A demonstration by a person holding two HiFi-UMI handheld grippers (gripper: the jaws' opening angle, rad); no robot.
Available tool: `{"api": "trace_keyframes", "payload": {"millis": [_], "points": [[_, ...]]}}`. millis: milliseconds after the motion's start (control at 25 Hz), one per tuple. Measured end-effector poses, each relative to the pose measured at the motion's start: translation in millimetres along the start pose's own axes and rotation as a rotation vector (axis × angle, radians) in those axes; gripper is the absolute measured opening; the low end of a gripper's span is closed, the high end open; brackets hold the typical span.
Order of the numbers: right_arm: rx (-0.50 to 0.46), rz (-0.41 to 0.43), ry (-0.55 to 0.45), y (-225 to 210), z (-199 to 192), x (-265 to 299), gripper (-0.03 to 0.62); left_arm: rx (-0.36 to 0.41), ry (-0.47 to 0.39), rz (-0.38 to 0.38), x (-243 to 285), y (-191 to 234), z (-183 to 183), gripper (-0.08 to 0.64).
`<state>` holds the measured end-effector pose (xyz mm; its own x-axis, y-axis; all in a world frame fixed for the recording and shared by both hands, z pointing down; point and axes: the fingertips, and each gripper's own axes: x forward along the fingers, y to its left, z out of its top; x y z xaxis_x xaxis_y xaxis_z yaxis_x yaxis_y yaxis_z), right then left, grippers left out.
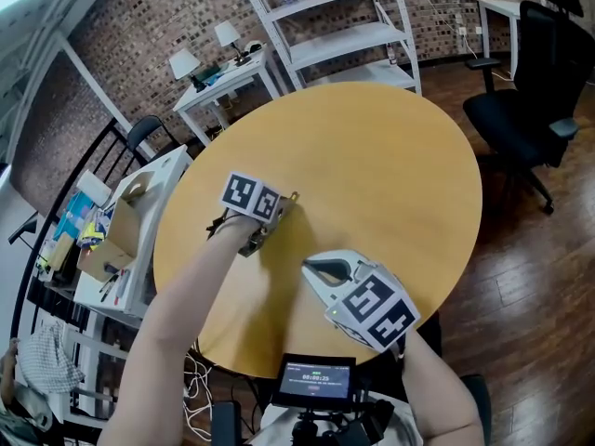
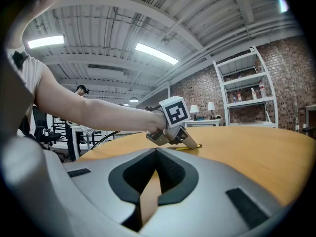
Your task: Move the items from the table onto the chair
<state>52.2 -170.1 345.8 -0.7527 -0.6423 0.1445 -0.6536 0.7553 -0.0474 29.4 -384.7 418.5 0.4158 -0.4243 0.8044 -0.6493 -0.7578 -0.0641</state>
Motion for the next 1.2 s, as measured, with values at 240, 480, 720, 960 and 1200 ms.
{"api": "trace_keyframes", "payload": {"millis": [240,480,720,960,1200], "points": [[0.000,0.000,0.004,-0.6,0.6,-0.5,0.006,0.022,-0.093,-0.049,-20.0,-7.3,6.9,0.064],[0.001,-0.003,0.003,-3.8,1.5,-9.9,0.006,0.054,-0.332,-0.096,-91.0,-36.1,27.1,0.066],[-0.001,-0.008,0.008,-6.8,1.8,-16.6,0.006,0.078,-0.488,-0.050,-145.7,-48.8,-3.6,0.067],[0.005,0.011,0.004,-4.7,5.0,-16.0,0.008,0.041,-0.632,-0.021,-183.9,-56.1,-46.2,0.067],[-0.001,0.098,-0.006,20.8,10.5,16.2,0.008,-0.030,-0.708,0.009,-213.4,-41.6,-80.9,0.067]]}}
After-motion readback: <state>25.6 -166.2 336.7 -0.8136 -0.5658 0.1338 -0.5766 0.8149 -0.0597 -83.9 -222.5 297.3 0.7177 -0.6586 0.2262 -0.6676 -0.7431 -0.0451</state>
